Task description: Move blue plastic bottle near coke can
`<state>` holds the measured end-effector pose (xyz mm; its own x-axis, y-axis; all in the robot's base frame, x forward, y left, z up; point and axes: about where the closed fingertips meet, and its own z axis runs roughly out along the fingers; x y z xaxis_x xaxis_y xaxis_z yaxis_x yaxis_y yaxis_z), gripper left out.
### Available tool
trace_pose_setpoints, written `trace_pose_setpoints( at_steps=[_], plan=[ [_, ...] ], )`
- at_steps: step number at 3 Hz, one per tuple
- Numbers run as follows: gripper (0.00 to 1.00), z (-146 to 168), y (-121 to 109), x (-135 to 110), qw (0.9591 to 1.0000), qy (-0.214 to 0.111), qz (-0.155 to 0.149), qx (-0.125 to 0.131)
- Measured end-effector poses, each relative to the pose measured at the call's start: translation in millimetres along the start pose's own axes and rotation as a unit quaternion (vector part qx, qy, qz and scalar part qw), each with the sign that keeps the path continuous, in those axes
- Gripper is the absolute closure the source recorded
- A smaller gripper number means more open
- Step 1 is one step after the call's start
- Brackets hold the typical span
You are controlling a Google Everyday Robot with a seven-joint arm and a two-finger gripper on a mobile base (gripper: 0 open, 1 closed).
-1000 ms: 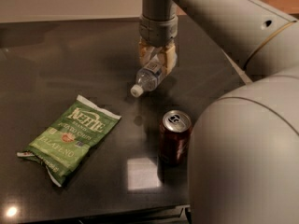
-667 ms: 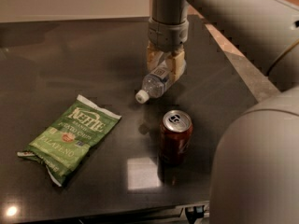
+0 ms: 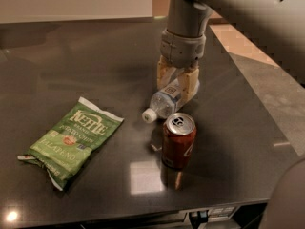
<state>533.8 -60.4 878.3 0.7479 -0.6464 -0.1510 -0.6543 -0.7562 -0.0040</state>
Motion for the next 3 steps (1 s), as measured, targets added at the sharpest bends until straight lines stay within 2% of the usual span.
trace_pose_setpoints(
  at_steps=[1,3],
  plan=[
    [0.82,5.6,19.0,-15.7,0.9999,-0.01,0.006,-0.002],
    [0.36,20.5,33.9,-34.2,0.9985,-0.035,0.041,-0.003]
  ],
)
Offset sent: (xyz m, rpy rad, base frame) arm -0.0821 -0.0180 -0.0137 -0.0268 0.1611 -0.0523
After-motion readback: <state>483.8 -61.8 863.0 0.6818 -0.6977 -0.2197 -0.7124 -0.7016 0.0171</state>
